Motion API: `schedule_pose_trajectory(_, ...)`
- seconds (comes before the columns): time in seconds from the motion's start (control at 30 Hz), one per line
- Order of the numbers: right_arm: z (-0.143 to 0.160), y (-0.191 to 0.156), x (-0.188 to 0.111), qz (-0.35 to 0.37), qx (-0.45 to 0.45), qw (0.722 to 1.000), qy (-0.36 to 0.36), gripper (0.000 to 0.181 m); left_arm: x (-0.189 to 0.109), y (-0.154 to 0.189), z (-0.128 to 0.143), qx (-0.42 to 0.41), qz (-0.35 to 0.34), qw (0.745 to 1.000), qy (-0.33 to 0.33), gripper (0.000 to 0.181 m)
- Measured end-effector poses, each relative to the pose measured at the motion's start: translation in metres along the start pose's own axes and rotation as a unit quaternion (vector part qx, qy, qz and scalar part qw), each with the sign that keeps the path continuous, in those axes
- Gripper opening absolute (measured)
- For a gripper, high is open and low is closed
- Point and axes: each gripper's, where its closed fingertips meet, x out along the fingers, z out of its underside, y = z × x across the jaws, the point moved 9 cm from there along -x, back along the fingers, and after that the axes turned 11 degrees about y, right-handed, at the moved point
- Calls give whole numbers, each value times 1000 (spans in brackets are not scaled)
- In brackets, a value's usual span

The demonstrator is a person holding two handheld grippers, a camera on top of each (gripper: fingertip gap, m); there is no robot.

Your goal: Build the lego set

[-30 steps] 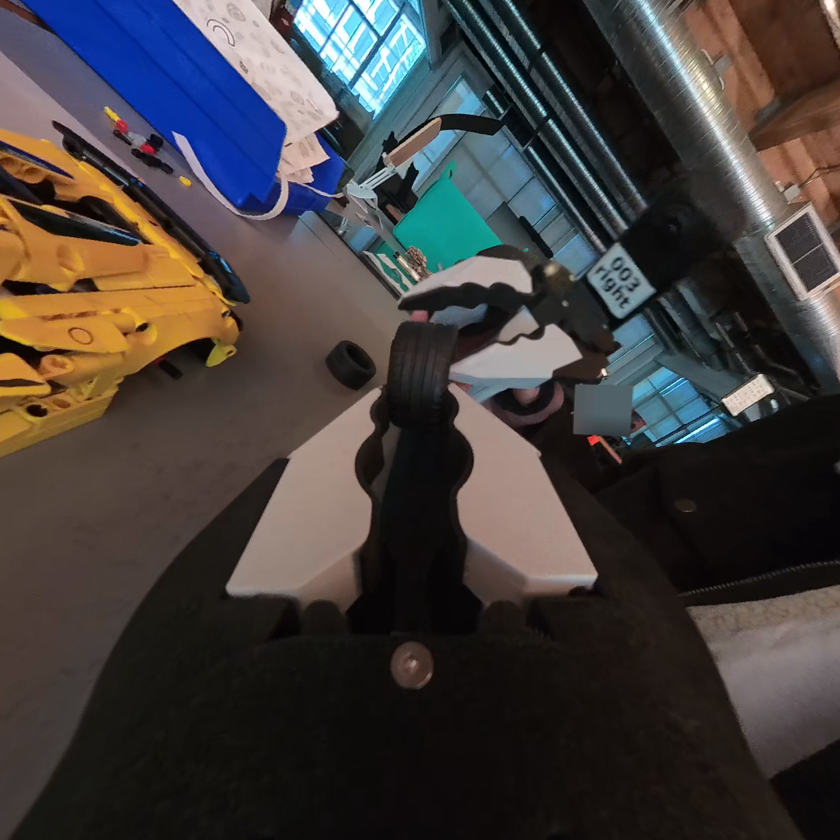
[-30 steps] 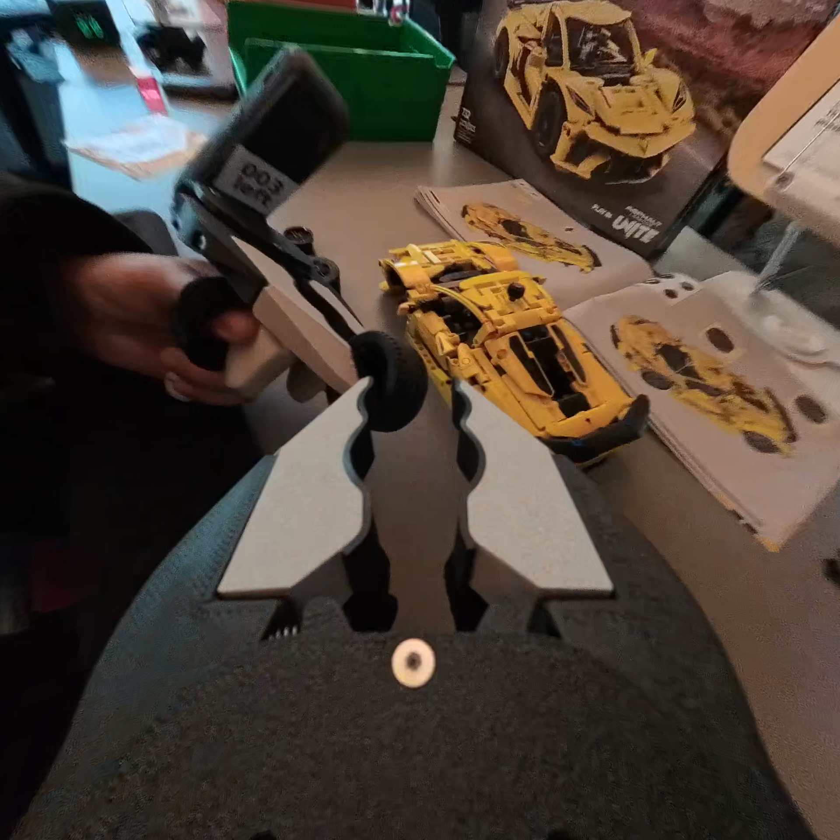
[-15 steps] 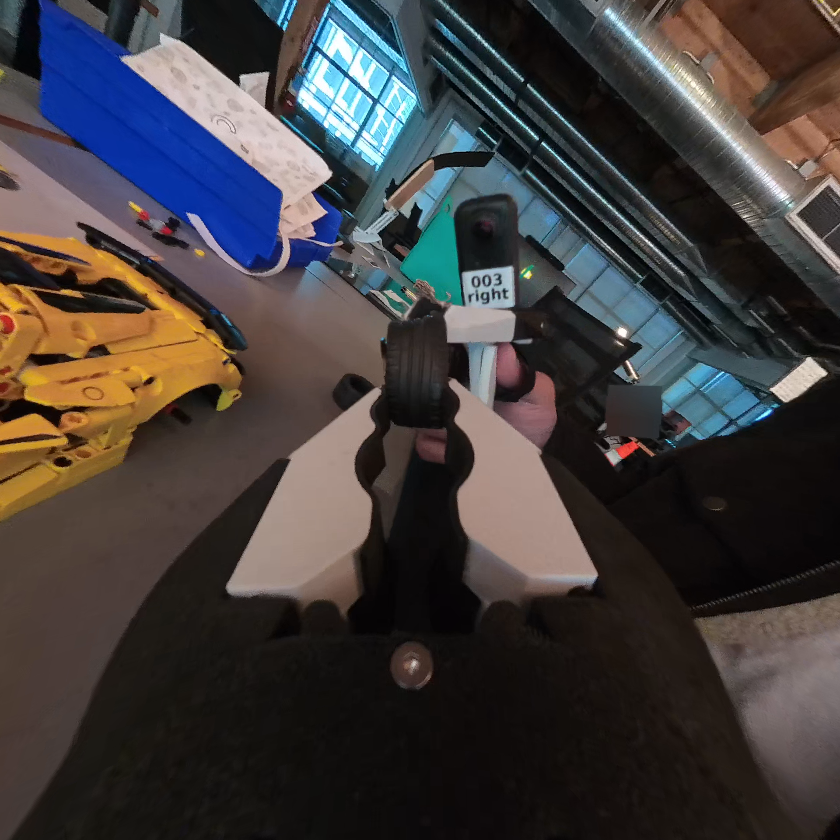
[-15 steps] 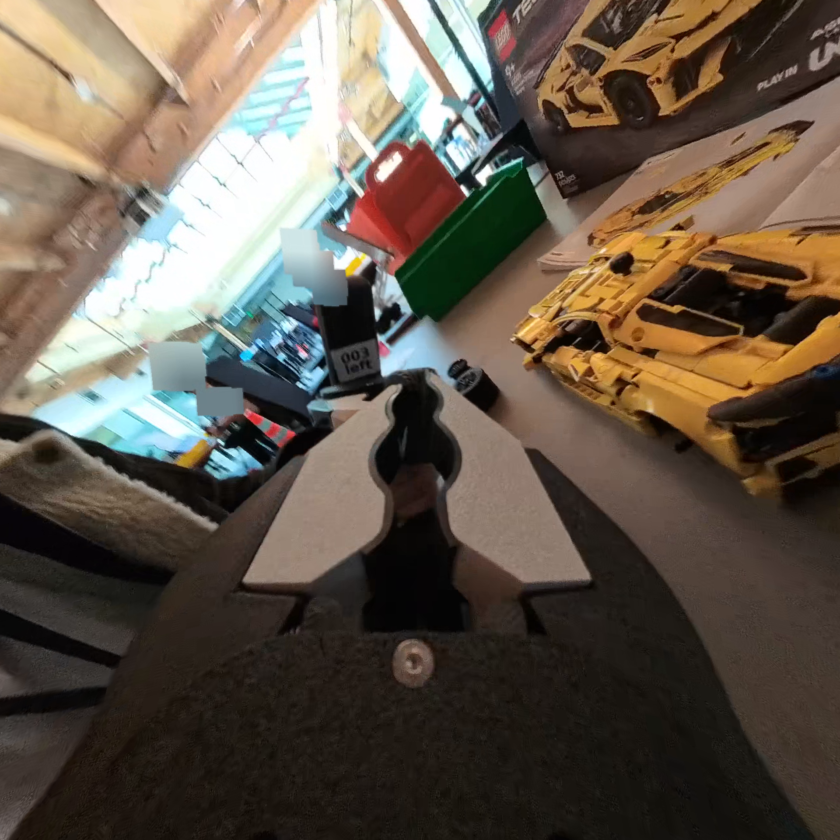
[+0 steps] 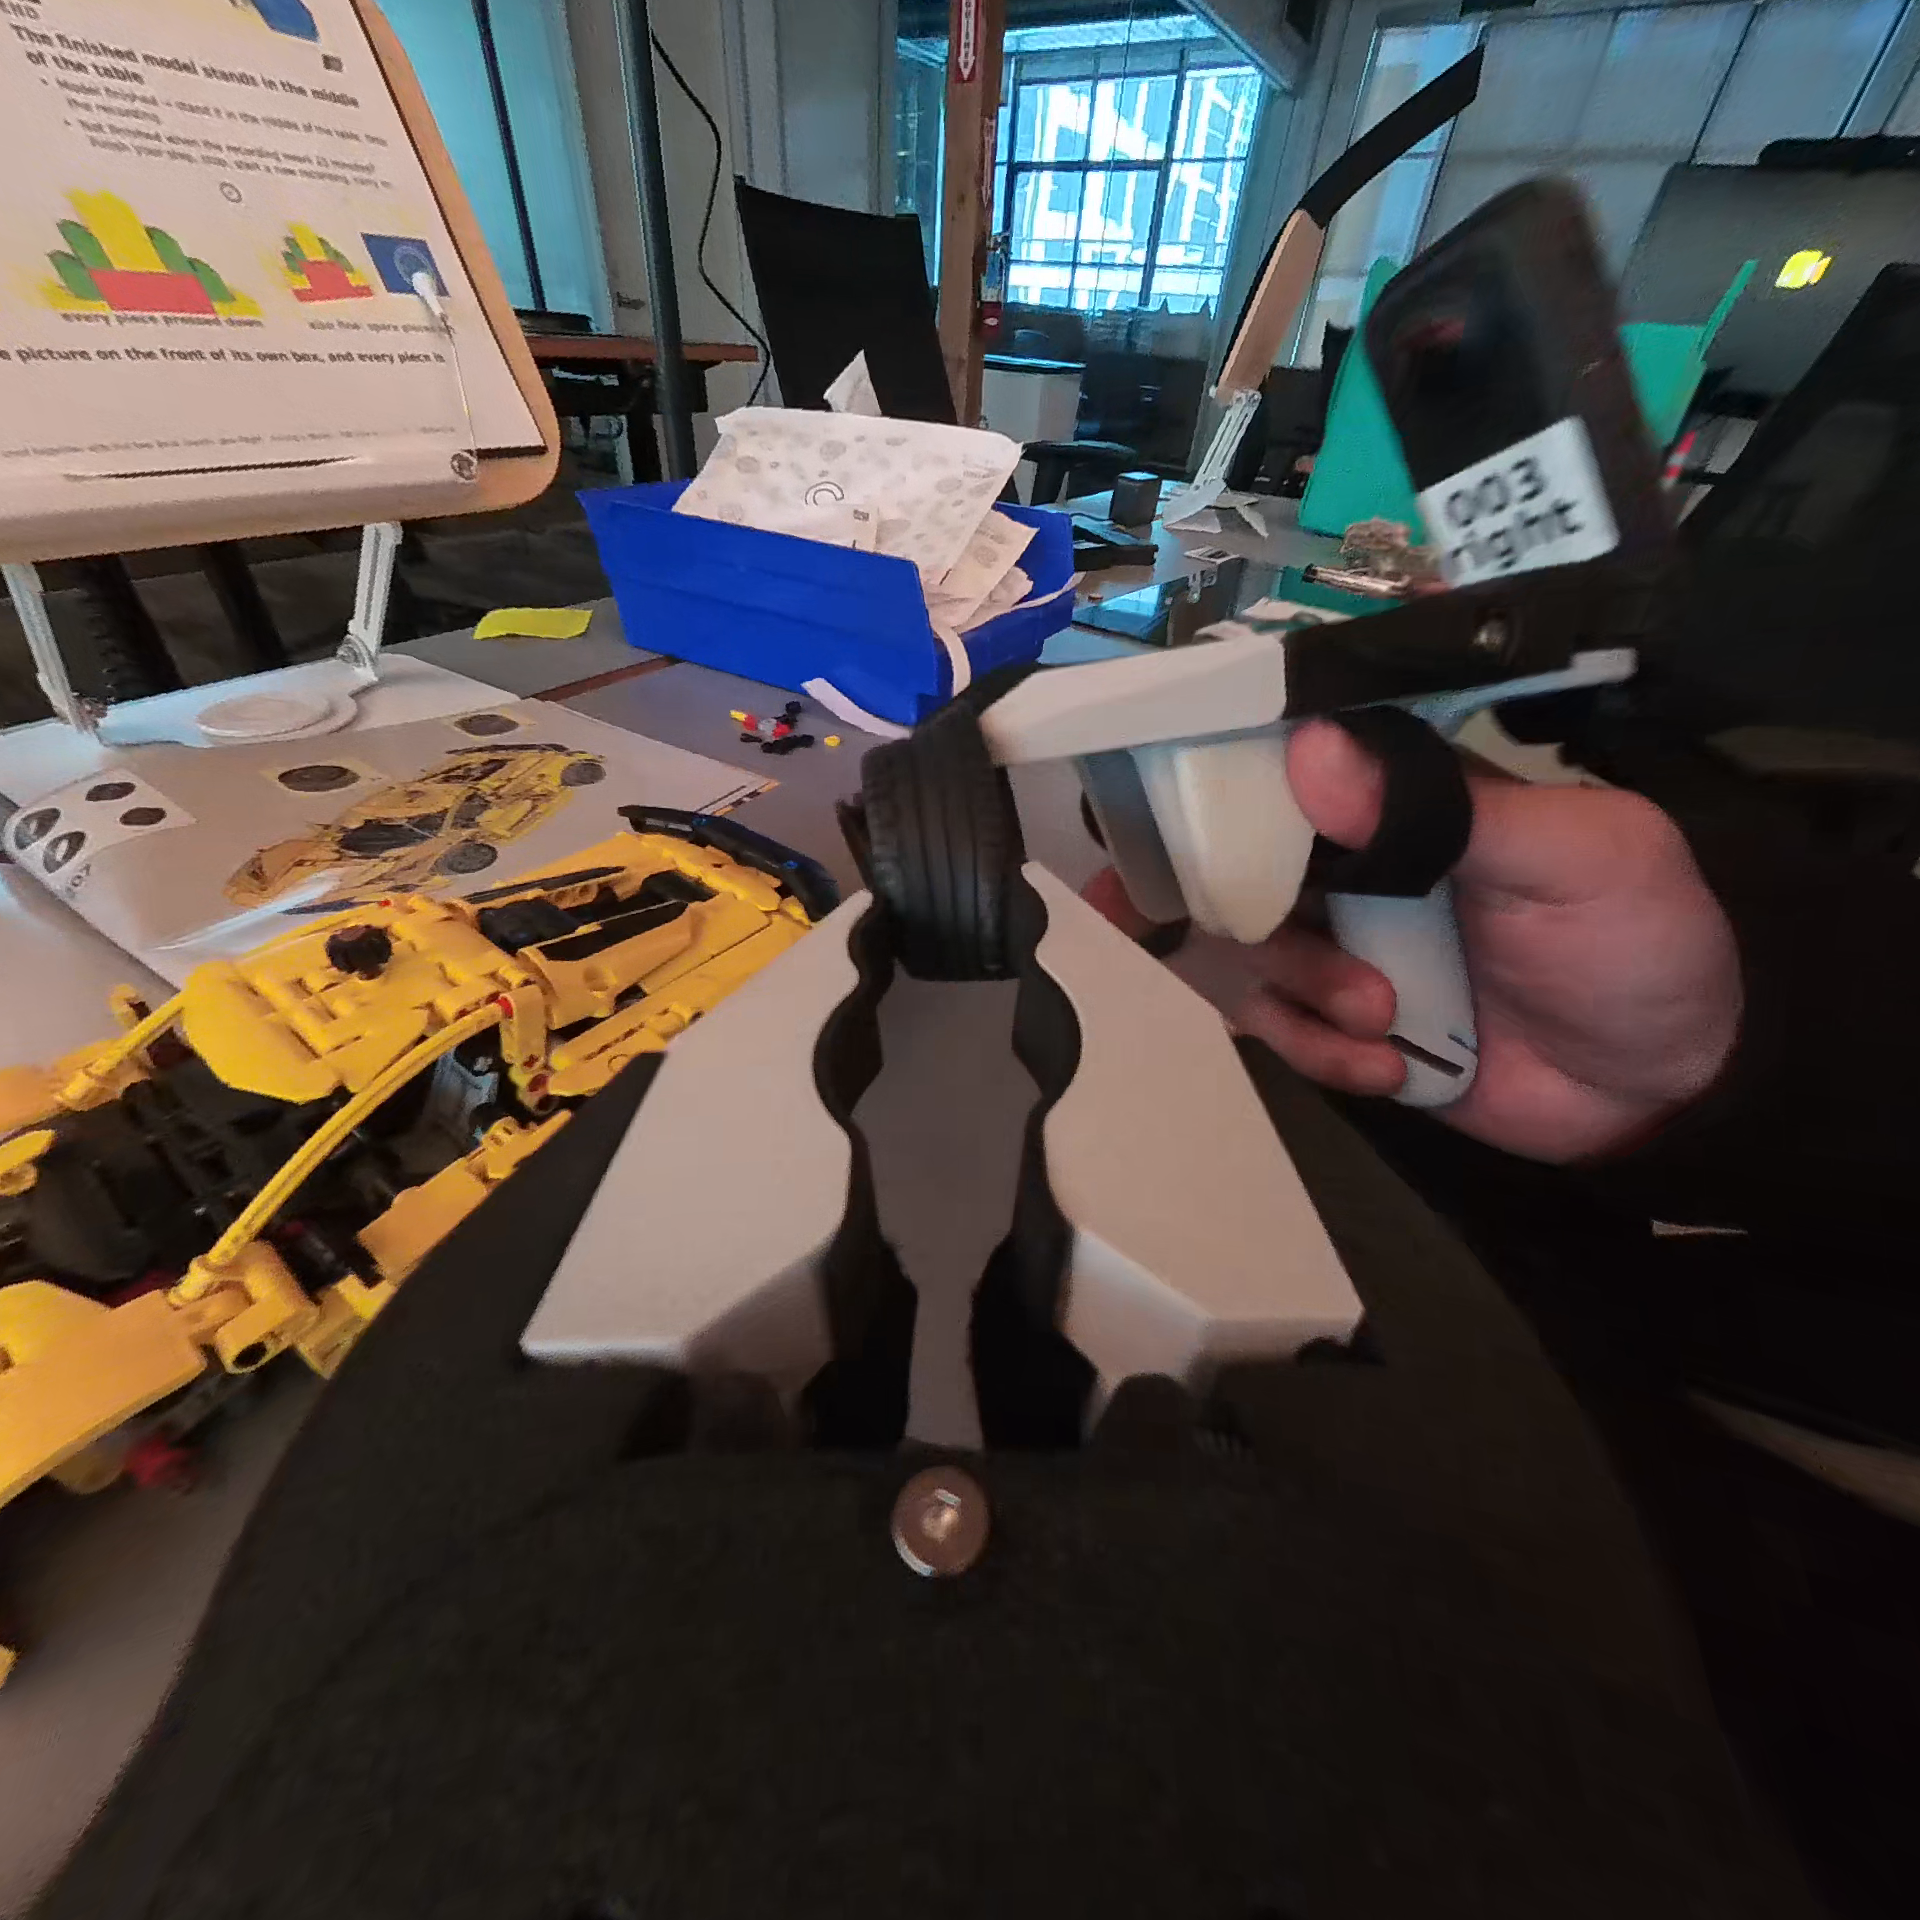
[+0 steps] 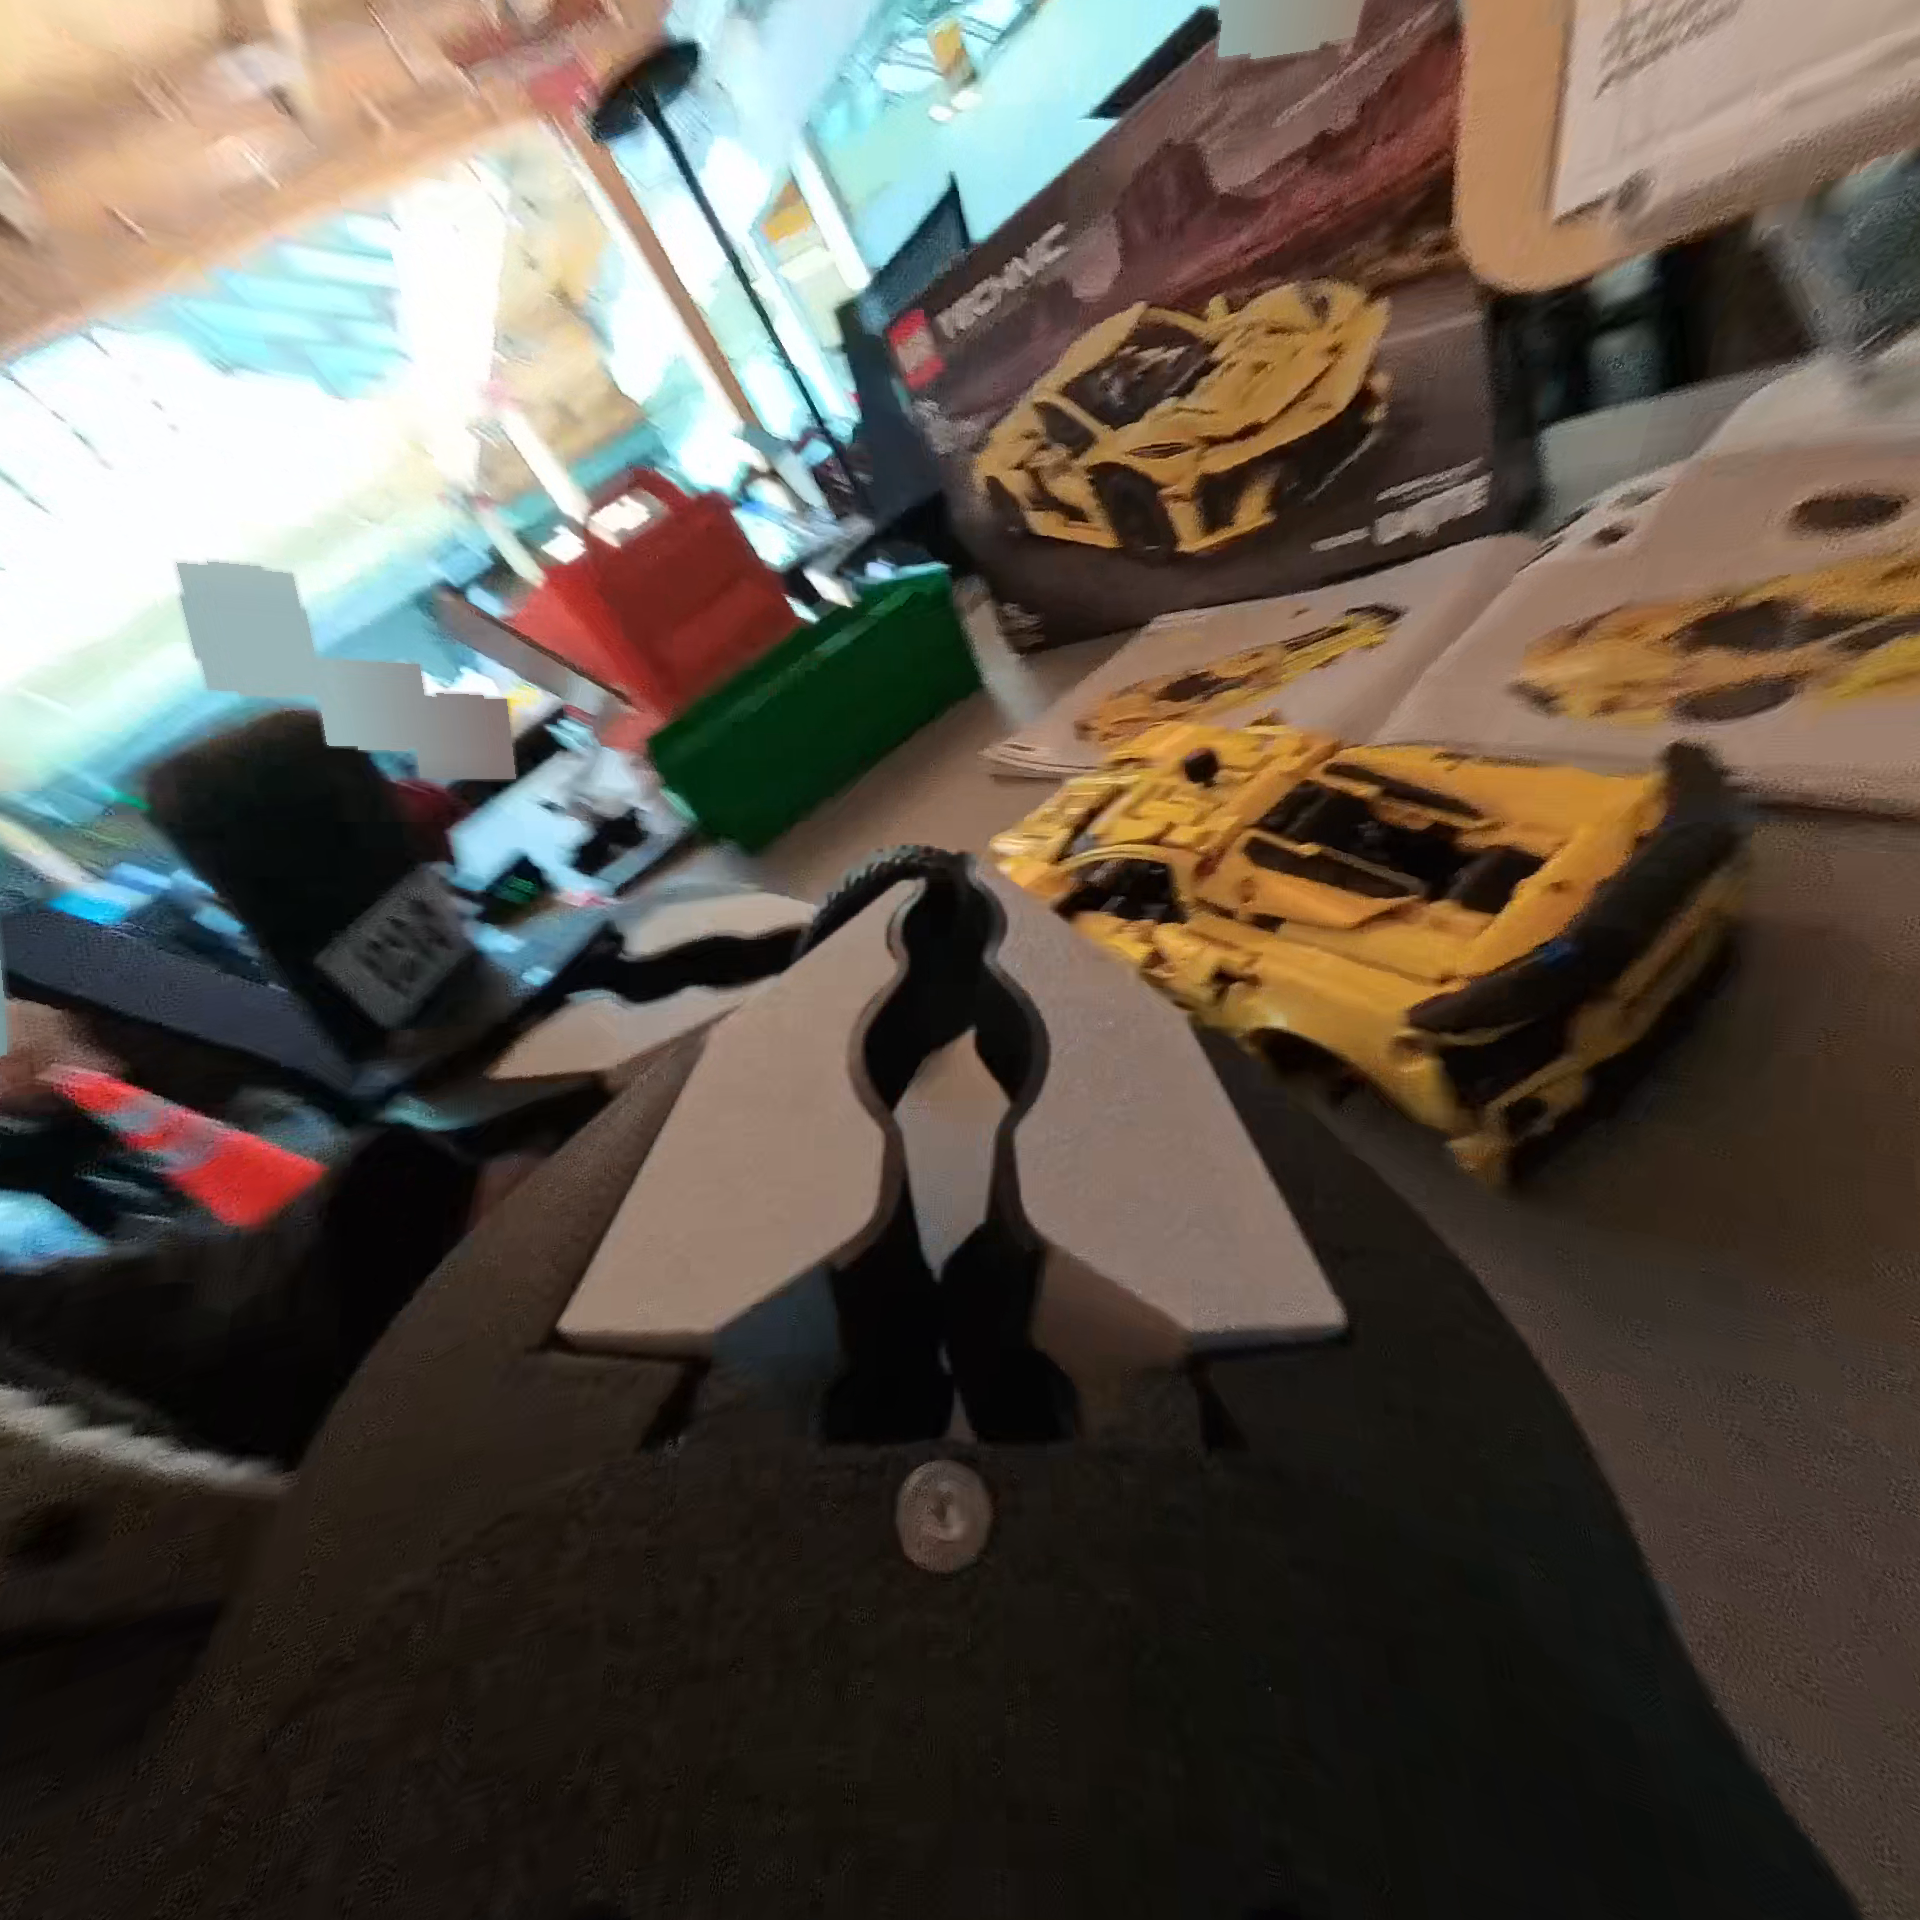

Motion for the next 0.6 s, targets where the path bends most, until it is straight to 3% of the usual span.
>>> schedule_pose_trajectory(0.07,-2,-9,0,25,-80,996,3,1,-1,0,-2,-5,5,1000,9,22)
schedule_pose_trajectory(0.23,-2,-13,4,57,-159,985,-19,2,-3,-2,-2,-19,9,1000,9,21)
schedule_pose_trajectory(0.3,-4,-21,6,72,-288,955,-20,3,-3,-1,-3,-26,23,999,19,21)
schedule_pose_trajectory(0.33,-6,-24,8,58,-304,950,-25,2,-6,-2,-5,-27,25,999,27,21)
schedule_pose_trajectory(0.4,-11,-15,9,16,-233,970,-71,2,-7,-5,-3,-55,37,997,26,20)
schedule_pose_trajectory(0.47,-20,0,8,-74,-96,987,-104,2,-8,-7,-3,-110,74,991,37,20)
schedule_pose_trajectory(0.53,-25,12,7,-163,68,976,-124,3,-8,-7,-5,-175,132,974,61,20)
schedule_pose_trajectory(0.6,-22,16,6,-191,111,968,-116,4,-7,-6,-5,-196,150,967,66,20)
